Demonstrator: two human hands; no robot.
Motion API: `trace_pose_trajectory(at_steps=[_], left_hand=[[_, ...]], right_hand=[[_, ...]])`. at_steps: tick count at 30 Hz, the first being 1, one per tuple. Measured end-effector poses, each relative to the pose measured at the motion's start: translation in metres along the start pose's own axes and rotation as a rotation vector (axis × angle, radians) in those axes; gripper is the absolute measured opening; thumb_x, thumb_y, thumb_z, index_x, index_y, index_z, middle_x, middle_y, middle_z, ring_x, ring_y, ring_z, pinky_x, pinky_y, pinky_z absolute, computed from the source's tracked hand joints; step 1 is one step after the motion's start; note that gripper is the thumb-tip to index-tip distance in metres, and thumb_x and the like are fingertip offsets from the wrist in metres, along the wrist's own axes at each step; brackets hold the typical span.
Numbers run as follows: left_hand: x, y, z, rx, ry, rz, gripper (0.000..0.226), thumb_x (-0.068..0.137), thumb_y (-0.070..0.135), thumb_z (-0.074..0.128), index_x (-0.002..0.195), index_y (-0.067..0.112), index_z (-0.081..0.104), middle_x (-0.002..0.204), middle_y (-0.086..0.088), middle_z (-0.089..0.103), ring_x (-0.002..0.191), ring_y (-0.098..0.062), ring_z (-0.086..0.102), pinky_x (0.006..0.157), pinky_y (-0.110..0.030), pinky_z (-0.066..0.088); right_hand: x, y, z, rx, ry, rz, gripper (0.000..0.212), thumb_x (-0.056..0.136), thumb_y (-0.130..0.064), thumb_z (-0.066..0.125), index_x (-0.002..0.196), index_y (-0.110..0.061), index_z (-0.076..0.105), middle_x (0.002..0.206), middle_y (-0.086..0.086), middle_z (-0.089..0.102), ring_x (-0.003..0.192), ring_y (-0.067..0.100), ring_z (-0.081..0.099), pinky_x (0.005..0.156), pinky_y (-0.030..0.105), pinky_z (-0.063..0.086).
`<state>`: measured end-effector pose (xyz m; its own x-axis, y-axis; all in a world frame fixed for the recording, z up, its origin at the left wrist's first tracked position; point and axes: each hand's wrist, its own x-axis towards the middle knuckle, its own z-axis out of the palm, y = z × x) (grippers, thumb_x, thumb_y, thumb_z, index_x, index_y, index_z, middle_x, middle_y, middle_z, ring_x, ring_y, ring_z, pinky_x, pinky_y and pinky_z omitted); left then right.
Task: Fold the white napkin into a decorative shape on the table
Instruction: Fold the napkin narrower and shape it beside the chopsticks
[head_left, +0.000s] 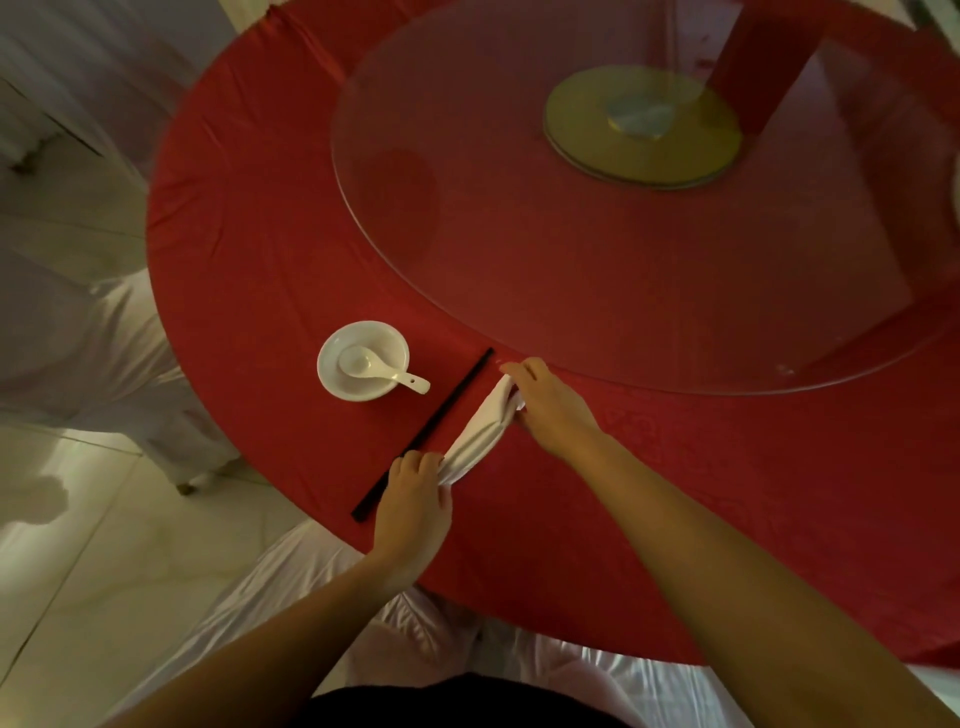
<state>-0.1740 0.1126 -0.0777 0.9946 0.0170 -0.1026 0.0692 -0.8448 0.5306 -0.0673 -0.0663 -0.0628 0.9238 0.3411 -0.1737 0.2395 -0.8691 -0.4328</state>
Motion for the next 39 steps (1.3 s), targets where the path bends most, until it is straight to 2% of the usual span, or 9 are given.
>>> trace_pose_trajectory(at_steps=[4,7,9,15,21,25,27,31,39], left_hand=[[0.001,-0.005,0.0,-0.039,0.024,-0.014,0.012,0.086,0.006,0.055,0.098,0.007,0.059,0.094,-0.007,0.056,0.09,-0.022,0.051,0.073,-0.025,0.037],[0.002,-0.007,-0.004,-0.047,0.052,-0.025,0.012,0.085,0.005,0.057,0.096,0.006,0.061,0.09,-0.007,0.058,0.084,-0.019,0.051,0.07,-0.023,0.035],[0.001,-0.01,-0.007,-0.045,0.076,-0.042,0.011,0.084,0.005,0.058,0.095,0.005,0.062,0.088,-0.006,0.059,0.08,-0.016,0.05,0.068,-0.023,0.035],[-0.001,-0.011,-0.005,0.015,0.055,-0.052,0.007,0.085,0.009,0.06,0.085,0.002,0.061,0.086,-0.01,0.057,0.082,-0.022,0.051,0.068,-0.024,0.035],[0.001,-0.013,-0.005,0.01,0.042,-0.078,0.01,0.086,0.016,0.059,0.087,0.005,0.06,0.086,-0.008,0.059,0.081,-0.02,0.054,0.069,-0.027,0.043],[0.005,-0.016,-0.005,0.021,0.009,-0.085,0.013,0.086,0.019,0.06,0.093,0.008,0.06,0.088,-0.007,0.061,0.082,-0.021,0.056,0.07,-0.029,0.045],[0.007,-0.017,-0.006,-0.003,0.004,-0.099,0.017,0.085,0.019,0.062,0.099,0.01,0.061,0.09,-0.005,0.062,0.085,-0.02,0.056,0.072,-0.029,0.045],[0.009,-0.019,-0.006,-0.038,-0.005,-0.123,0.016,0.083,0.021,0.064,0.097,0.015,0.06,0.088,0.0,0.062,0.078,-0.015,0.055,0.066,-0.025,0.04],[0.011,-0.022,-0.011,-0.024,-0.025,-0.099,0.017,0.08,0.024,0.068,0.092,0.016,0.059,0.079,0.006,0.055,0.068,-0.01,0.05,0.054,-0.017,0.029]], right_hand=[[0.006,0.004,0.005,0.025,-0.041,-0.043,0.049,0.082,0.006,0.046,0.127,-0.014,0.047,0.134,0.006,0.044,0.11,0.025,0.051,0.087,0.037,0.048],[0.014,0.003,0.005,0.05,-0.014,-0.038,0.026,0.086,0.001,0.043,0.106,-0.01,0.057,0.119,0.008,0.051,0.102,0.026,0.053,0.083,0.034,0.046],[0.021,0.001,0.002,0.068,0.0,-0.06,0.021,0.085,0.001,0.048,0.101,-0.007,0.06,0.114,0.009,0.054,0.097,0.027,0.056,0.082,0.039,0.049],[0.028,0.0,0.004,0.053,-0.053,-0.095,0.033,0.079,0.008,0.046,0.104,-0.005,0.064,0.113,0.014,0.058,0.103,0.028,0.055,0.088,0.04,0.045],[0.044,0.003,0.0,-0.005,-0.083,-0.124,0.027,0.084,0.002,0.047,0.099,-0.008,0.067,0.107,0.011,0.06,0.102,0.026,0.053,0.085,0.038,0.046],[0.047,0.006,0.002,0.02,-0.098,-0.095,0.033,0.084,0.001,0.051,0.115,-0.007,0.058,0.119,0.013,0.053,0.11,0.029,0.049,0.091,0.04,0.044],[0.043,0.009,0.006,0.101,-0.023,-0.007,0.036,0.085,0.0,0.051,0.12,-0.006,0.051,0.124,0.014,0.048,0.107,0.029,0.049,0.086,0.038,0.044],[0.03,0.018,0.01,0.212,0.015,0.112,0.02,0.082,-0.003,0.054,0.1,-0.01,0.049,0.108,0.012,0.054,0.088,0.022,0.051,0.07,0.03,0.037],[0.025,0.019,0.005,0.201,0.03,-0.099,0.024,0.076,-0.002,0.058,0.098,-0.01,0.062,0.104,0.008,0.056,0.1,0.023,0.049,0.088,0.035,0.043]])
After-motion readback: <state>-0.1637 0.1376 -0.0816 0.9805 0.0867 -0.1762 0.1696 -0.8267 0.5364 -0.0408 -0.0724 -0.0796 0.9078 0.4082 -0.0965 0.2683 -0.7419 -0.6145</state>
